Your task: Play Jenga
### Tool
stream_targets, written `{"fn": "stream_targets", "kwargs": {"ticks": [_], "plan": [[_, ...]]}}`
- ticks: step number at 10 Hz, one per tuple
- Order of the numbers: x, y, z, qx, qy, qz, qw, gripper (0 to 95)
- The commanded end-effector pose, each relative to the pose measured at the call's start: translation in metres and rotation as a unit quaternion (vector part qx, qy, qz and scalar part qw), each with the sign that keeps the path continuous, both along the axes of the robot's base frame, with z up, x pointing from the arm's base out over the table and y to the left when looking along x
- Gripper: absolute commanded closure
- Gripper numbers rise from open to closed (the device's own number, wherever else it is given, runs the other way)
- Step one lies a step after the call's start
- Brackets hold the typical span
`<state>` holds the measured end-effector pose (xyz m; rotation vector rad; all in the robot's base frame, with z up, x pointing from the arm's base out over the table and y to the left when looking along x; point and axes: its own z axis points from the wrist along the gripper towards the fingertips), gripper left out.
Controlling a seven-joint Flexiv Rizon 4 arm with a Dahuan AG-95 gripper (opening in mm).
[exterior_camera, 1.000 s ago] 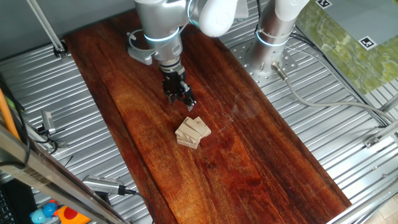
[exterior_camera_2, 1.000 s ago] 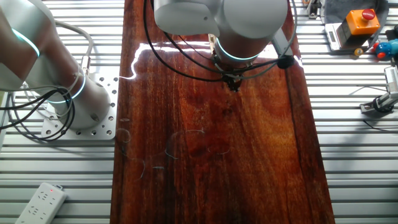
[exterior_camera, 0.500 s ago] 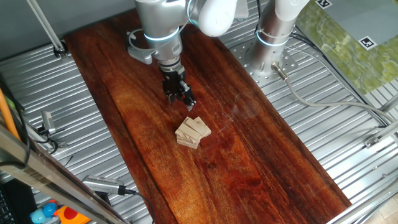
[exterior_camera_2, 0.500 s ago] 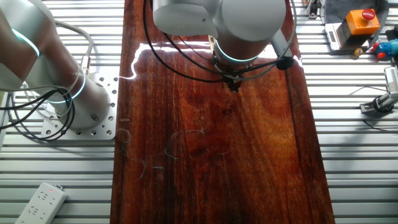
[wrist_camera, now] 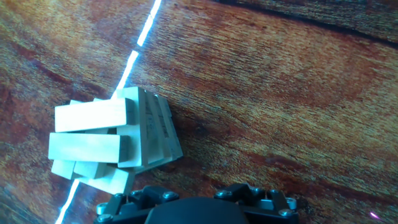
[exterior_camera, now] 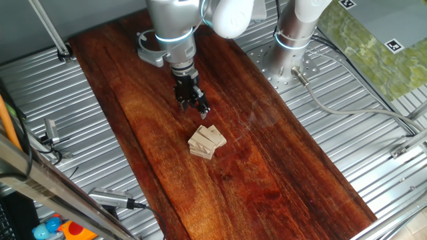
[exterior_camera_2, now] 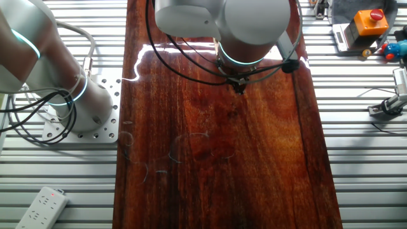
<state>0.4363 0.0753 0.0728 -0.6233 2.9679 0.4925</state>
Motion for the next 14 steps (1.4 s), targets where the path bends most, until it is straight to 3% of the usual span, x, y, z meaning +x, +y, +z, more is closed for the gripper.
{"fn": "stream_targets", "kwargs": {"ticks": [1, 5, 8, 9, 14], "plan": [[0.0002, 0.0003, 0.0001, 0.0, 0.001, -0.003, 1.0, 19.0], [0.0002, 0.0003, 0.0001, -0.004, 0.0, 0.0, 1.0, 19.0], [0.0002, 0.0003, 0.0001, 0.006, -0.004, -0.012, 0.9999, 19.0], [0.0002, 0.0003, 0.0001, 0.004, -0.003, -0.016, 0.9999, 38.0], [0.0002, 0.0003, 0.0001, 0.003, -0.004, -0.014, 0.9999, 38.0]]}}
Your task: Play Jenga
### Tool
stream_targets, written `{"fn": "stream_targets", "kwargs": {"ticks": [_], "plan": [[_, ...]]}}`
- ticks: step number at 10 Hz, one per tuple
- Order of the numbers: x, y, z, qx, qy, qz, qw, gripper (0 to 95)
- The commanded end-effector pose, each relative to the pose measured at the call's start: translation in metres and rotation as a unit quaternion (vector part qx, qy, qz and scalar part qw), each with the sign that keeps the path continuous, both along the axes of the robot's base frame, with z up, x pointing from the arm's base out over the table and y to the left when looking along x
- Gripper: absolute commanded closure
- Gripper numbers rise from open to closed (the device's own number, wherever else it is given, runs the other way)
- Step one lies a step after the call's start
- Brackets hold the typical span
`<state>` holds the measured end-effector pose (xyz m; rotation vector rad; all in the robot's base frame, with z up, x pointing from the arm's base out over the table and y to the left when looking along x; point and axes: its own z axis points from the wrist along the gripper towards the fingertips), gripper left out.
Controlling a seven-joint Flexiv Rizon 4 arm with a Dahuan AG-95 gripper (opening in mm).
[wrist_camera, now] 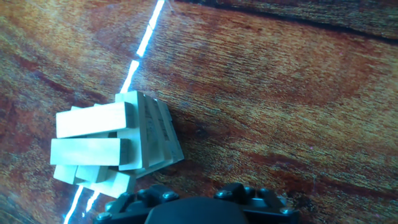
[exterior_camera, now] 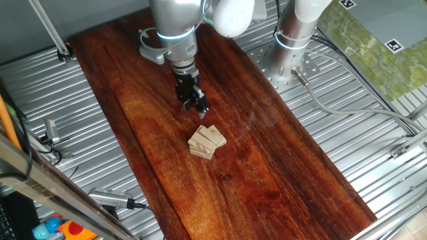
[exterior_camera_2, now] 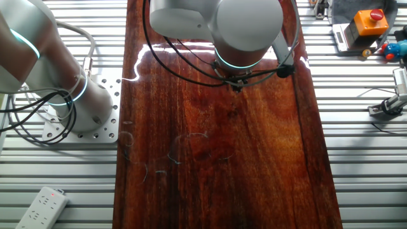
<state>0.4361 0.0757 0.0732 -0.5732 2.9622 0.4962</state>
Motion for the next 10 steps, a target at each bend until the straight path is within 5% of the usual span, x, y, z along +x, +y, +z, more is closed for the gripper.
{"fn": "stream_targets", "kwargs": {"ticks": [1, 10], "plan": [[0.0005, -0.0002, -0.0003, 0.0, 0.001, 0.004, 1.0, 19.0], [0.0078, 0.0006, -0.0074, -0.011, 0.006, 0.01, 0.9999, 19.0]]}}
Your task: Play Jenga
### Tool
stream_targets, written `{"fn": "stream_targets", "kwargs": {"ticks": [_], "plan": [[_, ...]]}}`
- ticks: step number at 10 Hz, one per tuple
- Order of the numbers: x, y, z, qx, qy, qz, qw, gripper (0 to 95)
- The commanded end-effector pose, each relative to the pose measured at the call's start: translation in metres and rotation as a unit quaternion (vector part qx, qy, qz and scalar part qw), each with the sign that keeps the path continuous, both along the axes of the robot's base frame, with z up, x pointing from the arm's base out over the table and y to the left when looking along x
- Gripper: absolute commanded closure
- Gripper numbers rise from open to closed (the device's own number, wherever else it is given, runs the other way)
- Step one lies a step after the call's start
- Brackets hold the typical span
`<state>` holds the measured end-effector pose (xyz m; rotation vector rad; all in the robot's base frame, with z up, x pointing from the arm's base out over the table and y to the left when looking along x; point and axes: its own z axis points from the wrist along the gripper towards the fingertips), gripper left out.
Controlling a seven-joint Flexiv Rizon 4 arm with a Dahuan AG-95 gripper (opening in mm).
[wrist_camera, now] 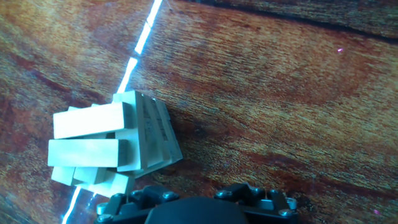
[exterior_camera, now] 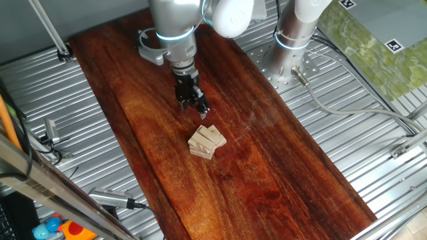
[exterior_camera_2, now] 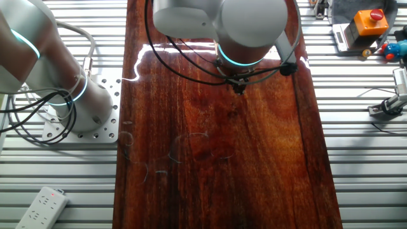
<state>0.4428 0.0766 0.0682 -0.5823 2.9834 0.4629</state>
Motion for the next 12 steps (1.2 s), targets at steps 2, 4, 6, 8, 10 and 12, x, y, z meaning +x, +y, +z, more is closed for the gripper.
{"fn": "stream_targets", "kwargs": {"ticks": [2, 4, 6, 8, 10, 12], "plan": [[0.0012, -0.0003, -0.0023, 0.008, -0.001, 0.018, 0.9998, 19.0], [0.0032, 0.0, -0.0013, 0.011, -0.001, 0.016, 0.9998, 19.0], [0.0037, 0.0, -0.0012, 0.009, -0.002, 0.022, 0.9997, 19.0], [0.0039, 0.0001, -0.001, 0.014, -0.005, 0.024, 0.9996, 0.0], [0.0041, 0.0003, -0.0012, 0.016, -0.006, 0.022, 0.9996, 0.0], [0.0041, 0.0003, -0.0013, 0.016, -0.005, 0.023, 0.9996, 0.0]]}}
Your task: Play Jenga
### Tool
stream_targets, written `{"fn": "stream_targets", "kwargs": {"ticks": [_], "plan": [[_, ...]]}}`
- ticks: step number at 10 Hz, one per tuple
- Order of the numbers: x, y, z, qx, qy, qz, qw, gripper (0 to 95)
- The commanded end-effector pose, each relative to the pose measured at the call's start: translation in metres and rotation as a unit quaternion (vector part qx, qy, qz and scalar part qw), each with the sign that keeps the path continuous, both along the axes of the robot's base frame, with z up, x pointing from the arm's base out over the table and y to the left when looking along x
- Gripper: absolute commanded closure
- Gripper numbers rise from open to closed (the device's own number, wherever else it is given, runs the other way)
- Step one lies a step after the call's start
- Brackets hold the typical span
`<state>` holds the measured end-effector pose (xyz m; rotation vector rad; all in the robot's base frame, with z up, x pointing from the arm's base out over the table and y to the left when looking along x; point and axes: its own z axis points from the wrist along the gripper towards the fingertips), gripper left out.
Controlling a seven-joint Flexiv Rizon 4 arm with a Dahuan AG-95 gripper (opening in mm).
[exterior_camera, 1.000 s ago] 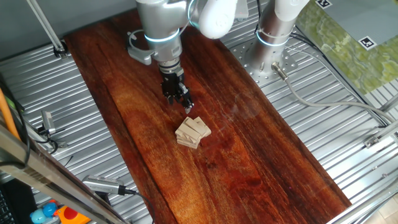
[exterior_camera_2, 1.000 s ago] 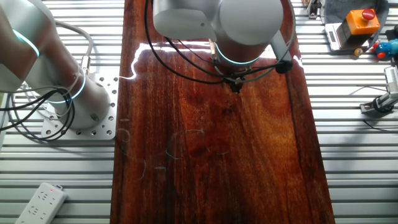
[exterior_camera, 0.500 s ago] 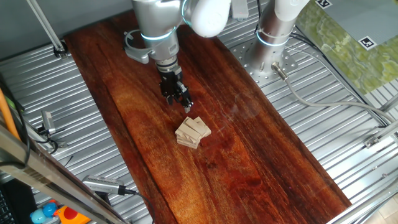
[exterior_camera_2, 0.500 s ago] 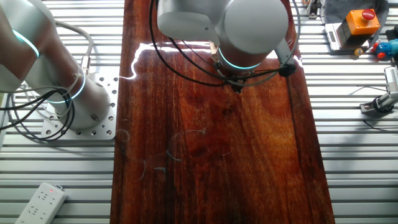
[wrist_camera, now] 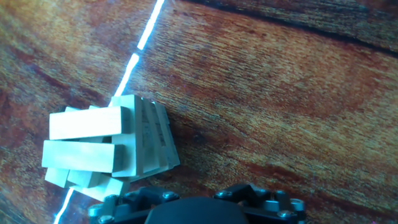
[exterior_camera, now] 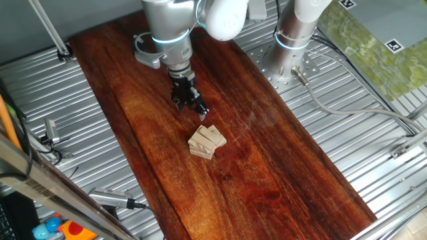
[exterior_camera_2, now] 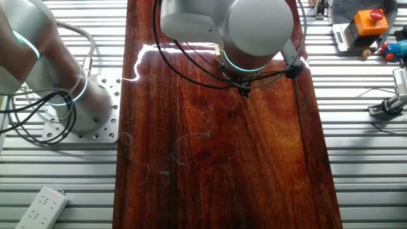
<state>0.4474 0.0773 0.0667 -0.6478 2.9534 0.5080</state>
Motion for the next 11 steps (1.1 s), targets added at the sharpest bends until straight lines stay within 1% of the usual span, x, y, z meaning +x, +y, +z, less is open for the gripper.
{"fn": "stream_targets", "kwargs": {"ticks": [1, 11], "plan": [[-0.0006, -0.0004, 0.0001, -0.002, 0.0, 0.0, 1.0, 0.0], [0.0005, 0.0029, -0.0044, -0.005, 0.0, -0.003, 1.0, 0.0]]}}
